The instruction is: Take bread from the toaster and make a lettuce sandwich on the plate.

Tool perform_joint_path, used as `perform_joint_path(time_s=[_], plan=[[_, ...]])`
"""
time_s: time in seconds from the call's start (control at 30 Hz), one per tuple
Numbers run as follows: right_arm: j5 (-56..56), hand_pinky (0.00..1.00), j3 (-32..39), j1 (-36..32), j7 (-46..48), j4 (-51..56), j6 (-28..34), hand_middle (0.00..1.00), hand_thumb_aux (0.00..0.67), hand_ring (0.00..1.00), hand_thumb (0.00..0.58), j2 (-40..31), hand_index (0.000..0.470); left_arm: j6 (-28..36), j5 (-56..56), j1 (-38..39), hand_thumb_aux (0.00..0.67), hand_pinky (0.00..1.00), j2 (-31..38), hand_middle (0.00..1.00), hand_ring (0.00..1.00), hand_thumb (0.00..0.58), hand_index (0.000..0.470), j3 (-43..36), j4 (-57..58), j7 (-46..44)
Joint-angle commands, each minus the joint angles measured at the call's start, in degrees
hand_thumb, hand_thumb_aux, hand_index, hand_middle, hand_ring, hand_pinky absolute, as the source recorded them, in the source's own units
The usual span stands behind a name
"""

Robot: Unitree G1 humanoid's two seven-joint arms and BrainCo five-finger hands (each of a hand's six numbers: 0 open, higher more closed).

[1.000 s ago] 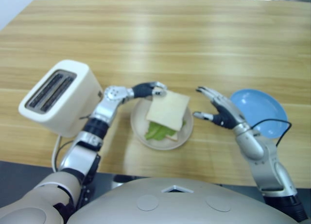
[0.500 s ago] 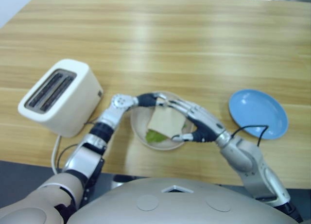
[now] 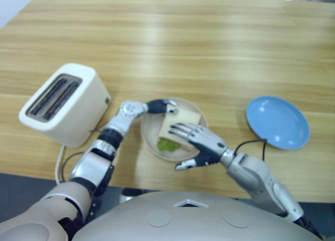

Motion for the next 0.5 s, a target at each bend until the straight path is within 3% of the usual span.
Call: perform_joint_path(time_s=[0.03,0.37,0.4,0.43,0.47,0.5], plan=[[-3.9,0.0,2.1,-2.4,-0.4,5.7,-0.4,0.0,0.0,0.0,0.0,-0.8,0.0,0.0,1.6,1.1,0.67,1.0,0.7,1.0,1.0,0.58,0.46,-0.6,1.1,-0.3],[-7.7,0.0,7.3,-4.5,0.0,9.9,-1.4,0.0,0.0,0.0,0.0,-1.2,0.0,-1.6,3.9,1.3,0.67,1.0,1.0,1.0,1.0,0.58,0.46,-0.7,0.2,1.4],[-7.7,0.0,7.6,-4.2,0.4,9.7,-1.5,0.0,0.0,0.0,0.0,-1.4,0.0,-2.5,4.7,0.9,0.468,1.0,1.3,1.0,1.0,0.527,0.321,-0.6,0.0,2.9],[-7.6,0.0,7.9,-3.6,0.9,9.4,-1.6,0.0,0.0,0.0,0.0,-1.8,0.0,-4.6,7.0,0.1,0.0,0.43,2.1,0.43,0.43,0.0,0.0,-0.8,-0.6,6.5],[-7.7,0.0,8.1,-3.2,1.2,9.2,-1.6,0.0,0.0,0.0,0.0,-2.1,0.0,-6.8,9.0,-0.8,0.0,0.0,3.0,0.0,0.0,0.0,0.0,-0.6,-1.6,10.2],[-7.7,0.0,8.3,-2.9,1.3,9.1,-1.6,0.0,0.0,0.0,0.0,-2.3,0.0,-8.2,10.4,-1.5,0.0,0.0,3.6,0.0,0.0,0.0,0.0,-0.5,-2.2,12.7]])
